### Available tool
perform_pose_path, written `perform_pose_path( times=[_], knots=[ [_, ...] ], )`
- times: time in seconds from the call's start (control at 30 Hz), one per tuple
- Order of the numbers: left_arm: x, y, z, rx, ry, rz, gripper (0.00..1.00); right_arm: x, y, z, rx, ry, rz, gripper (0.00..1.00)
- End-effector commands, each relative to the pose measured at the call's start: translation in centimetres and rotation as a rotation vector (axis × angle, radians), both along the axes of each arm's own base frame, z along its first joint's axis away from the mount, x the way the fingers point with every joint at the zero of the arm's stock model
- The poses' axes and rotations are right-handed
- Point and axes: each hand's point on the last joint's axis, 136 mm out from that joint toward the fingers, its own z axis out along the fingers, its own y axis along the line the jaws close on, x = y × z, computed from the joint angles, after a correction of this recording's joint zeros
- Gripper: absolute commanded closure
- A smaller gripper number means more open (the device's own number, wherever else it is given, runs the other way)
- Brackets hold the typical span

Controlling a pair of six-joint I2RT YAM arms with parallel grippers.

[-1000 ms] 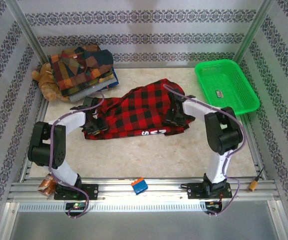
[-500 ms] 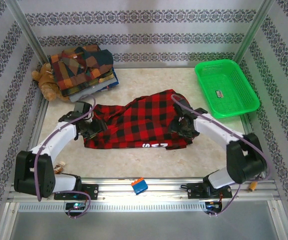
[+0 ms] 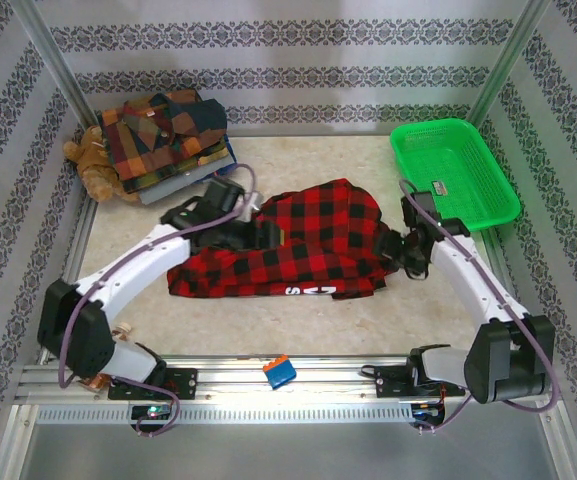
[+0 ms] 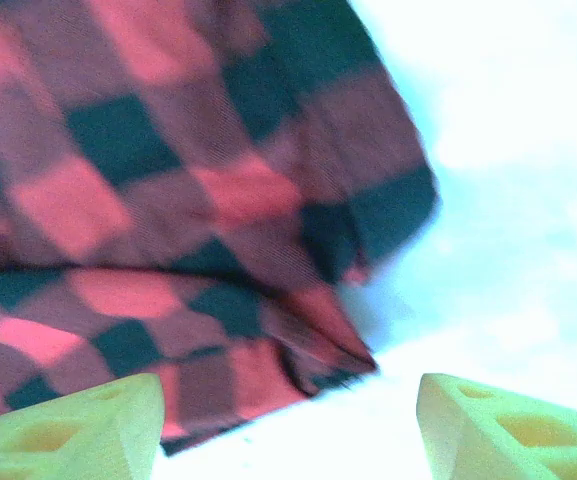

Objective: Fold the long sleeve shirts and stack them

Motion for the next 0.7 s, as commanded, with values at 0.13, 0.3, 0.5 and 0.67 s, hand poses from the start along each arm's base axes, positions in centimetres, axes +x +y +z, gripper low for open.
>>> perform_pose_path(
  times=[0.13,0.3,0.5,0.67],
  knots=[
    [-1.7,-9.9,-0.8,0.038,-0.167,-0.348,0.34,-1.3,-2.9,-2.2,0.077,0.085,-0.160,0.32],
    [-2.4,-16.0,-2.0,0.091,-0.246,-0.491,0.33,0.8,-4.7,-2.9,0.139,0.085,-0.228,0.30],
    [-3.2,-21.7,-4.8,0.182,-0.284,-0.611,0.32,2.7,-6.3,-3.3,0.213,0.085,-0.270,0.27],
    [-3.5,-24.3,-7.6,0.251,-0.227,-0.633,0.32,2.5,-8.6,-3.7,0.242,0.087,-0.317,0.27]
  ],
)
